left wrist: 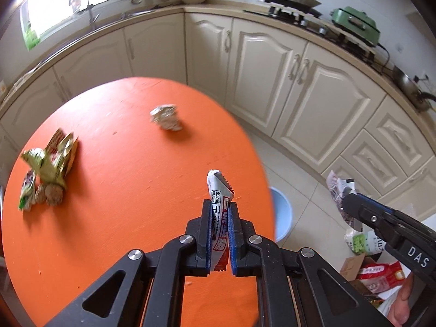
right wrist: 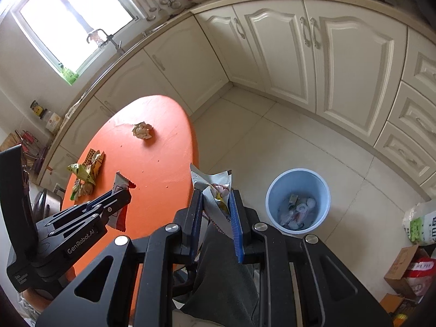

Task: Collect trash
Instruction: 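Carry the sachet and red wrapper to the blue bucket, then open both grippers over the bucket, dropping the sachet and wrapper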

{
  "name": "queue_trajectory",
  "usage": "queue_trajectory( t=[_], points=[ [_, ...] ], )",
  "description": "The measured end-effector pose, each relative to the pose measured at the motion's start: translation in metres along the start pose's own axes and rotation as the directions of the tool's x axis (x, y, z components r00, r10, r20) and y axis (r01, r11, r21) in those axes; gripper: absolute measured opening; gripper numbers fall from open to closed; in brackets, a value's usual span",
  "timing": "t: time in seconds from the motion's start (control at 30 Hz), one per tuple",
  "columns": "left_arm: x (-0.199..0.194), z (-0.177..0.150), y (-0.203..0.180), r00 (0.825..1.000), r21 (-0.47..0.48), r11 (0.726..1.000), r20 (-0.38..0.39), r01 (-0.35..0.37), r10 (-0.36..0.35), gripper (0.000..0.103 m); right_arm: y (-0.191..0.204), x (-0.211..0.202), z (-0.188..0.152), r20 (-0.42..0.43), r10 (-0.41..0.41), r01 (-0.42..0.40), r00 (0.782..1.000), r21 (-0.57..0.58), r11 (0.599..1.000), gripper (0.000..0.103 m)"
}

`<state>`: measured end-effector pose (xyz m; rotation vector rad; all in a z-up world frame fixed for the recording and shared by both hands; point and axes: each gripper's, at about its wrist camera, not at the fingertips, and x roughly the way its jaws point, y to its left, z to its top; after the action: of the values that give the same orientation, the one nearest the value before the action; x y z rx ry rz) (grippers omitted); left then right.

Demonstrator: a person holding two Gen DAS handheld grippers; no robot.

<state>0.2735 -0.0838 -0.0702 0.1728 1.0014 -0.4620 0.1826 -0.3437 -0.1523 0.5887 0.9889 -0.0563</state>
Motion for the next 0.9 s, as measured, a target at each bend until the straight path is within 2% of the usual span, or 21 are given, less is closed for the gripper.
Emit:
queue_trajectory(
  t=[0.27, 0.4, 0.5, 0.67, 0.7, 0.73, 0.8, 0.9],
  points=[
    [0.011, 0.015, -0.07, 0.998, 0.119, 0.991, 0.004, 0.054, -0.055, 0.006, -0.05, -0.024, 0.013, 0.061, -0.053, 0.049, 0.997, 0.076, 0.996, 0.02],
    [0.033, 0.028, -0.092, 0.993, 0.146, 0.983, -0.037, 0.113, -0.108, 0.006, -0.079, -0.031, 0.016, 0.075, -0.085, 0.075, 0.994, 0.12, 0.99, 0.02],
    [0.051, 0.041, -0.106, 0.99, 0.165, 0.978, -0.07, 0.132, -0.122, 0.007, -0.102, -0.035, 0.017, 0.081, -0.107, 0.093, 0.991, 0.163, 0.982, 0.02],
    [0.092, 0.073, -0.116, 0.985, 0.147, 0.981, -0.132, 0.128, -0.109, 0.017, -0.132, -0.034, 0.014, 0.068, -0.133, 0.114, 0.989, 0.225, 0.968, 0.02],
    [0.101, 0.08, -0.12, 0.985, 0.149, 0.982, -0.142, 0.115, -0.093, 0.027, -0.137, -0.033, 0.013, 0.062, -0.136, 0.118, 0.989, 0.236, 0.965, 0.02],
    [0.109, 0.086, -0.123, 0.986, 0.15, 0.984, -0.148, 0.097, -0.075, 0.043, -0.142, -0.032, 0.012, 0.056, -0.138, 0.121, 0.989, 0.243, 0.962, 0.02],
    [0.118, 0.094, -0.122, 0.987, 0.139, 0.986, -0.144, 0.089, -0.068, 0.055, -0.147, -0.029, 0.011, 0.045, -0.147, 0.131, 0.988, 0.251, 0.959, 0.02],
    [0.129, 0.101, -0.124, 0.988, 0.139, 0.988, -0.149, 0.063, -0.042, 0.055, -0.152, -0.022, 0.011, 0.024, -0.157, 0.145, 0.987, 0.258, 0.955, 0.02]
  ],
)
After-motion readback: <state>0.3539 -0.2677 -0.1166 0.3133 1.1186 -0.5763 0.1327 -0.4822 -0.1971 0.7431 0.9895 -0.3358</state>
